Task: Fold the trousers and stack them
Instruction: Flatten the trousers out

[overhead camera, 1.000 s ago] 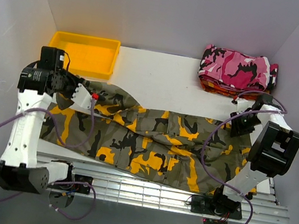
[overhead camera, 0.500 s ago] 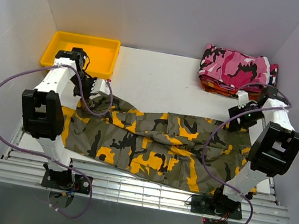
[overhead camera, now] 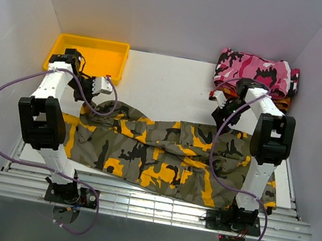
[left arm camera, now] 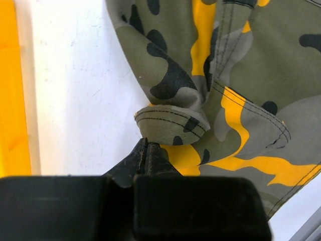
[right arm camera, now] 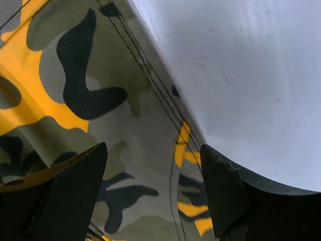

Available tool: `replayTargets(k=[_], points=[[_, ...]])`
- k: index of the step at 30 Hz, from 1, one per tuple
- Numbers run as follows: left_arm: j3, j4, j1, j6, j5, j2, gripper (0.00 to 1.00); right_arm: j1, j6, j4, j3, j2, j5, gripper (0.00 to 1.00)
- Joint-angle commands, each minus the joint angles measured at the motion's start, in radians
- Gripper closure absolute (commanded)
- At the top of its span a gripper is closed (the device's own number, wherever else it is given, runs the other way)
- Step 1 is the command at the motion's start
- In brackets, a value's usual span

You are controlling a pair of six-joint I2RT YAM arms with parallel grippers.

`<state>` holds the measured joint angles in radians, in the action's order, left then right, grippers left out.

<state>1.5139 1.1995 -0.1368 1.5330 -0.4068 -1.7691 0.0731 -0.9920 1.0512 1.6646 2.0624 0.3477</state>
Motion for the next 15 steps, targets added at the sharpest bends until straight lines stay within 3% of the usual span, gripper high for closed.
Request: replayTargets(k=[1,6,10,12,14,15], points=[[0.003,-0.060,-0.021,-0.074,-0.079,0.034,1.00,0.037,-0.050,-0.012,-0.006,0.014,-0.049,0.20],[-0.041,-0.116,-0.053,-0.116,-0.101,0.060,1.00,0.083,-0.033,-0.094,-0.045,0.033,-0.111,0.22],[-0.072,-0.170,-0.072,-0.148,-0.113,0.085,1.00,0.102,-0.027,-0.187,-0.130,0.007,-0.180,0.36],[-0.073,-0.176,-0.083,-0.163,-0.125,0.089,1.00,0.109,-0.020,-0.238,-0.181,-0.013,-0.216,0.56],[-0.075,-0.179,-0.089,-0.178,-0.136,0.091,1.00,0.116,-0.013,-0.266,-0.204,-0.027,-0.237,0.65],[-0.080,-0.187,-0.089,-0.180,-0.142,0.095,1.00,0.114,-0.013,-0.284,-0.224,-0.033,-0.254,0.82]])
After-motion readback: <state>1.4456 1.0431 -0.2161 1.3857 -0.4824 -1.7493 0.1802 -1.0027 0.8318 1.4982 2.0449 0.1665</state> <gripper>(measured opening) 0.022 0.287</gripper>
